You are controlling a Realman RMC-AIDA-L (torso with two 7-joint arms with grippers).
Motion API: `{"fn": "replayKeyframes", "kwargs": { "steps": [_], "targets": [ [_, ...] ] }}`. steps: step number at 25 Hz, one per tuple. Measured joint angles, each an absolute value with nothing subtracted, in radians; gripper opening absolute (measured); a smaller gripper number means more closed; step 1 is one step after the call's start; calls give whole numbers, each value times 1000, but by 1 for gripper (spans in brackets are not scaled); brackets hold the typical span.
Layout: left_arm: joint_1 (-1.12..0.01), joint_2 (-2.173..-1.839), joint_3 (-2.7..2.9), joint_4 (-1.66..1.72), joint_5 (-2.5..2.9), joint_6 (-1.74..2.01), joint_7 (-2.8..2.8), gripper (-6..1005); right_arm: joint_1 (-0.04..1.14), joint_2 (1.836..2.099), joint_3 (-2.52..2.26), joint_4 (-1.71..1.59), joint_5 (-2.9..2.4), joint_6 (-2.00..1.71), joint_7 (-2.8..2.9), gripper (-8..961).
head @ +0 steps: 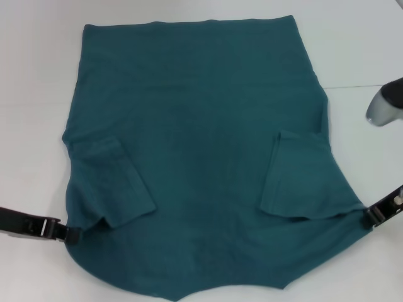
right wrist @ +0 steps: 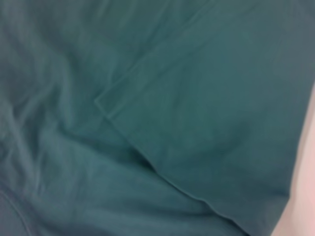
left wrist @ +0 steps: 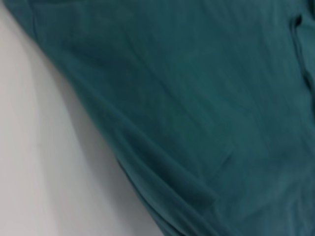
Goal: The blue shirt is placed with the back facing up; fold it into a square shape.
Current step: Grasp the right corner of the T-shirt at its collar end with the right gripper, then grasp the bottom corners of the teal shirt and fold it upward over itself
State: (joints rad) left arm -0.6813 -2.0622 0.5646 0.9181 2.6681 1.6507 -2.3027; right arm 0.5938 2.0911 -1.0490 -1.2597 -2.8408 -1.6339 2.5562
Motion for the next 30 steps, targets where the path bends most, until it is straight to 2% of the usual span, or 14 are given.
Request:
{"fn": "replayKeyframes", "kwargs": {
  "steps": [6,30],
  "targets": [
    [-681,-2041,563,916,2607,1675,-2302,34,591,2090,-998,-1317,-2837,-1634,2532,15],
    [-725,-2000,551,913,2400,1618,-2302,37,632,2088,-971,-1385,-2727,-1442,2533,15]
  ]
}}
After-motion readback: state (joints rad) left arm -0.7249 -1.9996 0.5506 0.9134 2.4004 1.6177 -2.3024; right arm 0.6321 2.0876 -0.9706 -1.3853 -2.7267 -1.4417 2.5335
